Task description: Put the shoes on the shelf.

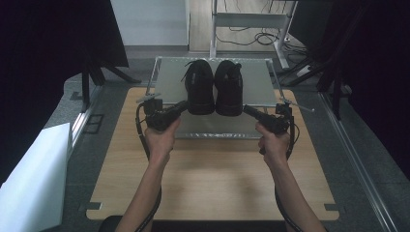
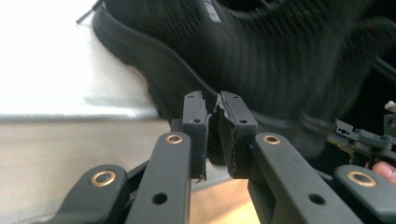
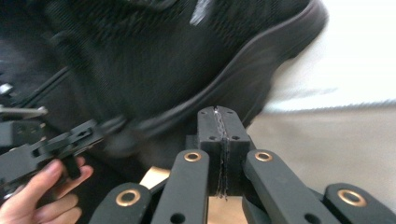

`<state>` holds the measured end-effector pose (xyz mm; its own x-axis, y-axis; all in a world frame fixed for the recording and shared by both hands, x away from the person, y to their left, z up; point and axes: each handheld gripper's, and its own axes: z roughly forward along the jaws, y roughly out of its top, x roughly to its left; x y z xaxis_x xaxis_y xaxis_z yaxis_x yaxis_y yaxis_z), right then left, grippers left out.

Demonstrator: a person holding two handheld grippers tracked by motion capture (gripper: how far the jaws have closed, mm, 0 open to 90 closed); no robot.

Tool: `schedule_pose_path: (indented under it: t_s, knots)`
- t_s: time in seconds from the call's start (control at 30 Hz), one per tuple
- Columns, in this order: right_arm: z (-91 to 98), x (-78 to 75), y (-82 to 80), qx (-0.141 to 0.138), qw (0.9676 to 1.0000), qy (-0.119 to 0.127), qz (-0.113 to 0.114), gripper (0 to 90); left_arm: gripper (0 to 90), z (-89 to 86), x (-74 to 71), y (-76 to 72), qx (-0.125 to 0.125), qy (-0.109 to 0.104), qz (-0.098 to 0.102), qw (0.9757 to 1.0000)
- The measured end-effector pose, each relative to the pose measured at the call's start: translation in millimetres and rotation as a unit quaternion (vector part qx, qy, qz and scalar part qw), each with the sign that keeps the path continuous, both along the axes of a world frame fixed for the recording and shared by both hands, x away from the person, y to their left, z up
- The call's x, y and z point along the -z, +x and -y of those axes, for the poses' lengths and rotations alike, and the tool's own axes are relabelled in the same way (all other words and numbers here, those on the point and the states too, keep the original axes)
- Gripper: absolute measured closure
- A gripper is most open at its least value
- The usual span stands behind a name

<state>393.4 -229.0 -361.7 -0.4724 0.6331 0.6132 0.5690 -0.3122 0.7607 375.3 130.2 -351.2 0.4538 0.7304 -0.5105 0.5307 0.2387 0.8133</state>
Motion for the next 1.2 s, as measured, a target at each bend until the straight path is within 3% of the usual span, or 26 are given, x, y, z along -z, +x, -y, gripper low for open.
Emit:
schedule_pose_path:
  t_s: [0.07,0.27,0.4,0.57,0.93,1.2]
  knots:
    - [-5.2,5.1,-8.9,-0.021,0.9997,0.014,0.002,89.8,80.3,2.2,1.9,-3.1,0.006,0.004,0.000,1.0000]
    - [-7.2,9.0,-10.5,-0.025,0.9994,0.022,0.007,89.9,80.3,0.8,7.6,-0.4,-0.008,0.016,0.000,0.9998]
    - [-8.1,9.8,-7.9,-0.020,0.9996,0.018,0.008,90.0,84.7,-0.1,11.3,5.9,-0.003,-0.007,-0.008,0.9999]
    - [-6.4,12.9,1.0,-0.013,0.9995,0.029,0.002,90.0,86.4,1.8,8.4,16.0,0.005,0.000,-0.015,0.9999]
    - [-4.8,13.9,19.5,0.003,0.9996,0.029,-0.004,90.0,86.1,3.9,10.6,42.2,-0.005,-0.003,-0.031,0.9995]
    - [-4.9,16.4,32.2,0.016,0.9992,0.035,-0.013,90.0,87.2,7.8,7.9,62.7,-0.022,0.013,-0.043,0.9987]
